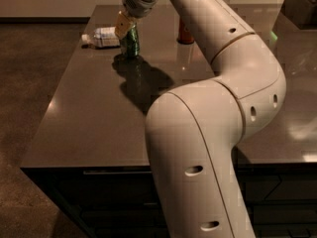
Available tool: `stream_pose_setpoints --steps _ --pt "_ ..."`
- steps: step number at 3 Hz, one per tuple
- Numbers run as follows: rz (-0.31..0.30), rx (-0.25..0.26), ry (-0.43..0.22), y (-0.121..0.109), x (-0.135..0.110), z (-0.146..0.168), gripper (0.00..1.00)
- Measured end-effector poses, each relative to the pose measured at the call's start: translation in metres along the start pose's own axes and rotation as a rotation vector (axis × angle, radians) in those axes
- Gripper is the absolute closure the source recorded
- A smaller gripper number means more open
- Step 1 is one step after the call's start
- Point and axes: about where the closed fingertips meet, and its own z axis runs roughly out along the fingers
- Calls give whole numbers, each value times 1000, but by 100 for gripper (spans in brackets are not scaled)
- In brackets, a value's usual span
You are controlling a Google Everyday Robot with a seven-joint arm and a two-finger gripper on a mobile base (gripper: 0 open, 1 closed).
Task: Move green can near blue plastic bottle
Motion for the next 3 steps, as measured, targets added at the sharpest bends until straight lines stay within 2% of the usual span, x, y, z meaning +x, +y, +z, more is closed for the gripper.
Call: stream_pose_setpoints --steps 1,2,3 --pt "3 -5 6 1 0 5 28" --pt "2 -8 9 2 1 9 4" --pt "2 -11 12 3 1 11 0"
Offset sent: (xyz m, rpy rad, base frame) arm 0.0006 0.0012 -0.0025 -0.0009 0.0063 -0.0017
